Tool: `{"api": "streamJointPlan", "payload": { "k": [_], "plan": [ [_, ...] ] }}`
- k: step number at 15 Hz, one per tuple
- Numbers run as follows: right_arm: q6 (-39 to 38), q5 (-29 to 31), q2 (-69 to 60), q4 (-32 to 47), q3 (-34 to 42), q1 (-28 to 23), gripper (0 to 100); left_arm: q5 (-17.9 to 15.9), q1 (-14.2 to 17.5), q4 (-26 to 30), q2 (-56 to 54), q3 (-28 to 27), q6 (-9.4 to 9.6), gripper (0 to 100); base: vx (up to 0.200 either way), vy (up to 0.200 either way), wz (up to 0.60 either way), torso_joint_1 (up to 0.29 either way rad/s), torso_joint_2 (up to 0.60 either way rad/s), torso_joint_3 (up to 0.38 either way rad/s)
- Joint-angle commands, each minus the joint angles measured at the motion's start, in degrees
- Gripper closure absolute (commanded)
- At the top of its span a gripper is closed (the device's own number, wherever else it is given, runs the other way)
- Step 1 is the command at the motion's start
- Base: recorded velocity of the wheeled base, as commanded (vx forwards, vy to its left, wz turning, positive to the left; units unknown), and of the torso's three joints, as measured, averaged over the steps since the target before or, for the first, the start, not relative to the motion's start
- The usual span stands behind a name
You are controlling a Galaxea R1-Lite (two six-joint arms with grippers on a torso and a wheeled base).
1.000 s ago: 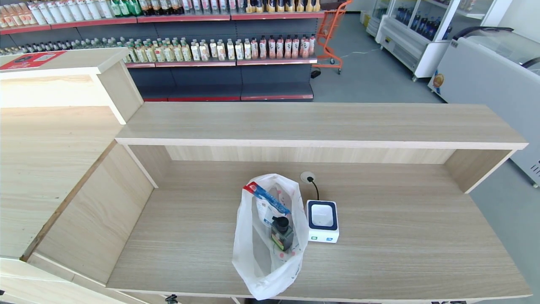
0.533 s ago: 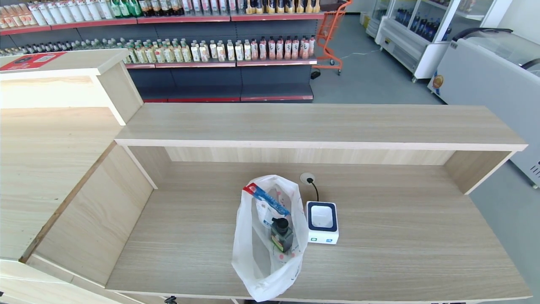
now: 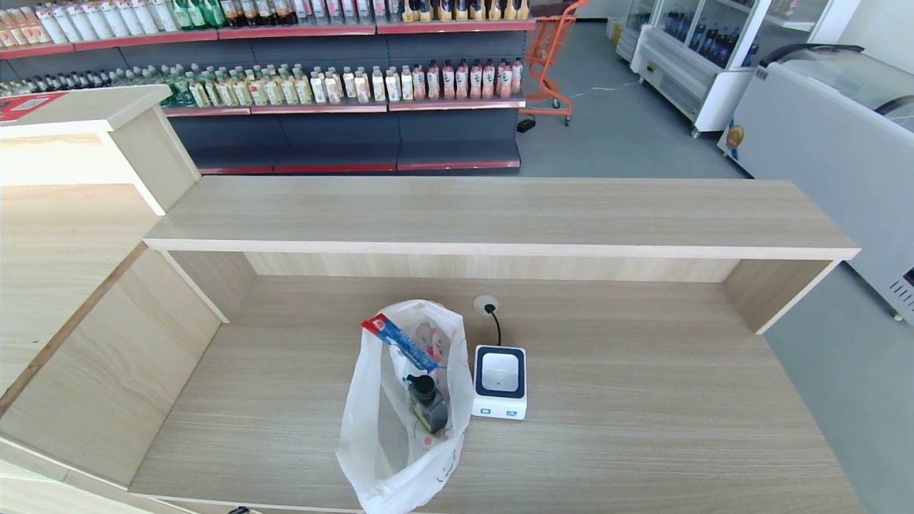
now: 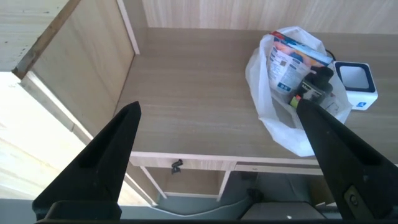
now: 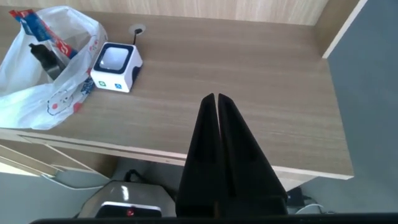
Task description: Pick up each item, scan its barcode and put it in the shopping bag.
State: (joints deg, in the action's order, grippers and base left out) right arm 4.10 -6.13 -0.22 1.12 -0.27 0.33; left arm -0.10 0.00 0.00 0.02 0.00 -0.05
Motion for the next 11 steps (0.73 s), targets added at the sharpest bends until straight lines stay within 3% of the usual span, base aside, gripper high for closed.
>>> {"api": "streamJointPlan", "payload": {
  "k": [1, 11],
  "plan": [
    [0.03, -0.02, 0.22, 0.02, 0.00, 0.02, 100, 0.01, 0.00, 0.00, -0.02, 0.00, -0.04, 0, 0.000, 0.000, 0.00, 0.000, 0.00, 0.000],
    [0.21, -0.02, 0.22, 0.02, 0.00, 0.02, 100, 0.10, 0.00, 0.00, -0.02, 0.00, -0.04, 0, 0.000, 0.000, 0.00, 0.000, 0.00, 0.000]
  ]
}}
